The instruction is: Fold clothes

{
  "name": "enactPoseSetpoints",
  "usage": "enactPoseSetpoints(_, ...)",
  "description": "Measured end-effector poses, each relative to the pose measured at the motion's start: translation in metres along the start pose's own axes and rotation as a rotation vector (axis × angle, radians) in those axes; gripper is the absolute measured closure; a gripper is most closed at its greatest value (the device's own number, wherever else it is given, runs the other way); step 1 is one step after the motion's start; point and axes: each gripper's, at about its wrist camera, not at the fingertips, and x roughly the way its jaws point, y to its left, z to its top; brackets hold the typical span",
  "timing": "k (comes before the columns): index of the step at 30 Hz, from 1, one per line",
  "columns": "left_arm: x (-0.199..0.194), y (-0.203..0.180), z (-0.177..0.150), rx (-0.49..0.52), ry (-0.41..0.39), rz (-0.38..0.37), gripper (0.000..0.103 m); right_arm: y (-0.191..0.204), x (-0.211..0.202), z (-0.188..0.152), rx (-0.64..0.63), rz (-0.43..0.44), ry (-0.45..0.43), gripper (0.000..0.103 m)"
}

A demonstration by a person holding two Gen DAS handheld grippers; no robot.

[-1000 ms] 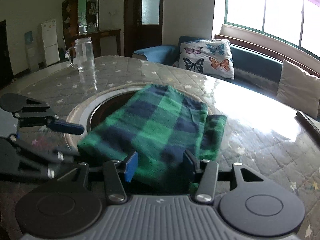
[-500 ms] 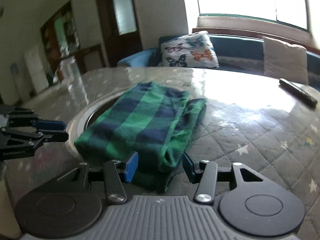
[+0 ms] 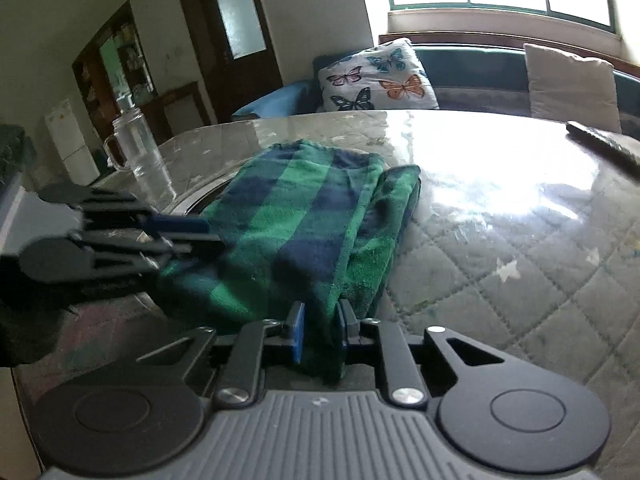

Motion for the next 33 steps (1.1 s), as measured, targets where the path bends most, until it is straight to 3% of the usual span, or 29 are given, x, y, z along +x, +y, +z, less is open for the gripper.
enactPoseSetpoints(5,0.001,-0.002,-0.003,0.006,-0.003,-0.012,0.079,-0.004,0.007,0.031,-0.023,-0.017,-0.052,0.087)
enactPoseSetpoints(9,0.003,-0.003,-0.004,0.008,0.0,-0.019,0.079,-0.016,0.036,0.051,-0.022,-0.033,-0.063,0.087)
enactPoseSetpoints(14,0.005,-0.002,-0.005,0.005,0.003,-0.034,0.079,-0.037,0.074,0.058,-0.005,-0.087,-0.027,0.087)
enactPoseSetpoints(20,0.002,0.008,-0.001,-0.046,0.0,-0.063,0.077,-0.052,0.076,0.063,0.057,-0.112,-0.048,0.087)
enactPoseSetpoints(28,-0.011,0.043,0.011,-0.215,-0.021,0.001,0.051,-0.063,0.056,0.062,0.179,-0.058,-0.062,0.043)
enactPoseSetpoints(33,0.002,0.068,0.014,-0.366,0.024,-0.002,0.037,-0.063,0.057,0.054,0.231,-0.027,-0.036,0.04)
